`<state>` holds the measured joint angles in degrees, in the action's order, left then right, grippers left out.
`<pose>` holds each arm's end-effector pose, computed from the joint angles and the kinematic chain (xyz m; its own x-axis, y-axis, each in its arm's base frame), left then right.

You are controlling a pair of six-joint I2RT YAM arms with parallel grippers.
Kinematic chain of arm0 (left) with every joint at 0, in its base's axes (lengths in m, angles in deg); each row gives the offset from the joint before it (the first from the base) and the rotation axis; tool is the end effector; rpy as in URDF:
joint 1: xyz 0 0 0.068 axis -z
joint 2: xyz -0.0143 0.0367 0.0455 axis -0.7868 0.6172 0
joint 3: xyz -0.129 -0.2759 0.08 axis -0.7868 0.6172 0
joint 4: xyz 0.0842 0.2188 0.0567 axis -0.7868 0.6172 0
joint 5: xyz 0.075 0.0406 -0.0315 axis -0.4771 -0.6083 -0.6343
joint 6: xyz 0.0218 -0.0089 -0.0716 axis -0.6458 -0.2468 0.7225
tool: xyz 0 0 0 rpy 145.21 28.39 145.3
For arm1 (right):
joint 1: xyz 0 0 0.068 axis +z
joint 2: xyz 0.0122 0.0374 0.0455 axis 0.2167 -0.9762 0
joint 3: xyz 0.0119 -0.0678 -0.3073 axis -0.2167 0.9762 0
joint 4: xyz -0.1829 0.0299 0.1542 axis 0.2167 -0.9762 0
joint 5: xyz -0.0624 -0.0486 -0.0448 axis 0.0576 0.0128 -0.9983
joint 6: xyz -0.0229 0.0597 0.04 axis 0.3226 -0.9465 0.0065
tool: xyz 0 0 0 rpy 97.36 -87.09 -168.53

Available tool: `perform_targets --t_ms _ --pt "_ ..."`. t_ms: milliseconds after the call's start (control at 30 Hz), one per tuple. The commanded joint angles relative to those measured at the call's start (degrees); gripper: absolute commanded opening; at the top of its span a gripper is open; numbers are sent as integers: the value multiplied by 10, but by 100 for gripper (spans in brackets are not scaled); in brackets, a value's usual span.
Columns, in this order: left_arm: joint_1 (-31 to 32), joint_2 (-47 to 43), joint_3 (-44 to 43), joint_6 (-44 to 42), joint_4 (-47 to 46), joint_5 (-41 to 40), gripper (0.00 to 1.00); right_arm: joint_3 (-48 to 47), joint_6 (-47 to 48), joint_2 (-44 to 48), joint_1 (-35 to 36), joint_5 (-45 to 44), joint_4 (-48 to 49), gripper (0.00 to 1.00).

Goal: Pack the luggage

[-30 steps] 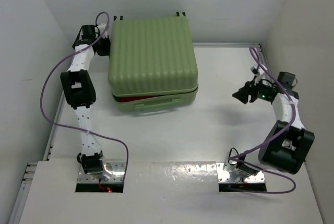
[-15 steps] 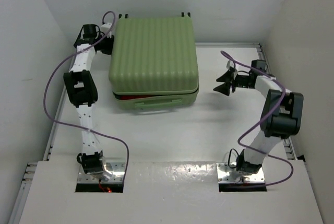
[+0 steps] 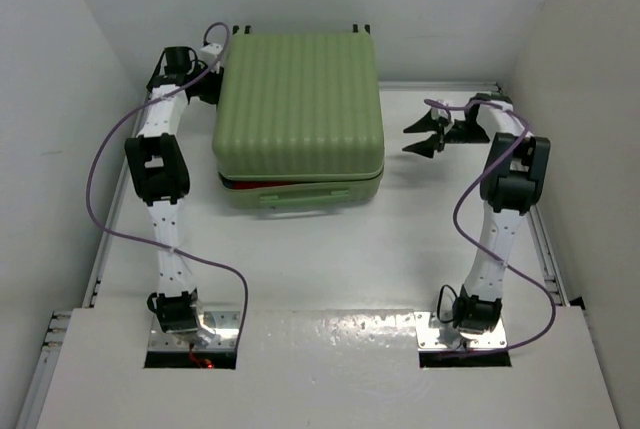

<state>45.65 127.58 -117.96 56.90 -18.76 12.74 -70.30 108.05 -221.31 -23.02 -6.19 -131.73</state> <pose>0.5903 0.0291 0.2342 -0.5686 0.1277 -0.8126 0.4622 0.8668 -0.1872 0.4402 -0.0184 0.2042 0.1065 -0.2297 -0.9674 -0.9839 0.1159 -0.1358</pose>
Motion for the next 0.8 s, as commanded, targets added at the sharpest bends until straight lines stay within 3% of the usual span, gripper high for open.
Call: perform_targets --t_ms 0,567,633,767 --pt "105 72 46 -57 153 168 2 -16 112 7 28 50 -181 50" --pt "105 72 46 -35 137 162 2 -46 77 -49 79 64 -181 47" --pt "105 72 46 -30 132 162 2 -51 74 -55 85 61 -180 45" --pt "105 77 46 -30 127 156 2 -64 66 -61 88 72 -182 25"
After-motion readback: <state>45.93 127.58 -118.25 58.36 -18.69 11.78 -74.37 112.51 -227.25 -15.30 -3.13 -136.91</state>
